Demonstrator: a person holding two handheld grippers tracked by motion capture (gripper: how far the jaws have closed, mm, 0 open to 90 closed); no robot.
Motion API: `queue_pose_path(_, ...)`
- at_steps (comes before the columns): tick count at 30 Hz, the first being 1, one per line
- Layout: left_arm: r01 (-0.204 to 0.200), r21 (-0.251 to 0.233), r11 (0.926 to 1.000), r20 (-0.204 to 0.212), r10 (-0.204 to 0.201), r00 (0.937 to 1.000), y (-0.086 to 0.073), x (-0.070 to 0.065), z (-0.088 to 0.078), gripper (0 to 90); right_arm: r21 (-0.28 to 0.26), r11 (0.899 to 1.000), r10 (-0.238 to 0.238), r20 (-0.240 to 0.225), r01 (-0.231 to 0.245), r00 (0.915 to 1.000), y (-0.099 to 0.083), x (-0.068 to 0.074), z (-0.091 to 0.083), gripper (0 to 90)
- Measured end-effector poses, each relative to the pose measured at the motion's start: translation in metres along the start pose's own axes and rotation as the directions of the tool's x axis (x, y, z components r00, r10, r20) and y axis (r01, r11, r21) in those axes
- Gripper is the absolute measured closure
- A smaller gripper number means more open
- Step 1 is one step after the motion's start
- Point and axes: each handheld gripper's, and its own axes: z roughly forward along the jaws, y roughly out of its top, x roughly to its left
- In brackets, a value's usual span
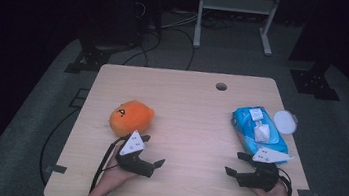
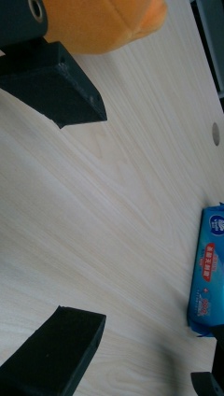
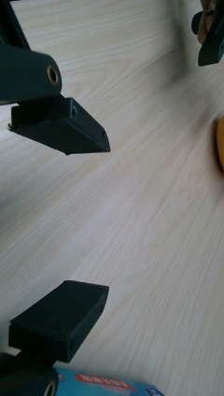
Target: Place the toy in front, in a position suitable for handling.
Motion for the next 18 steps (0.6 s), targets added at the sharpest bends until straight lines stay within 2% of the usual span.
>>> queue_pose_path(5,0.021,-0.015,0.9997,0.01,-0.021,0.9997,0.002,0.003,-0.004,4.0,-0.003,1.0,0.009,-0.003,-0.009,1.0,0.0,-0.002,-0.001,24.7)
queue_pose_path(11,0.031,-0.062,0.9976,-0.011,-0.032,0.9994,0.01,0.011,-0.016,4.1,-0.001,1.0,0.008,-0.006,-0.008,0.9999,0.001,0.0,0.002,24.6)
queue_pose_path(15,0.033,-0.087,0.9957,-0.032,-0.036,0.9988,0.017,0.02,-0.023,4.0,-0.01,1.0,0.013,-0.011,-0.013,0.9999,0.001,0.0,0.0,24.7)
queue_pose_path(16,0.05,-0.118,0.9918,-0.052,-0.056,0.997,0.022,0.03,-0.03,4.0,-0.015,1.0,0.018,-0.01,-0.018,0.9998,0.001,0.0,0.0,24.6)
queue_pose_path(18,0.047,-0.134,0.9898,-0.083,-0.059,0.9948,0.026,0.04,-0.037,4.0,-0.02,0.999,0.026,-0.014,-0.026,0.9996,0.001,-0.001,-0.001,24.6)
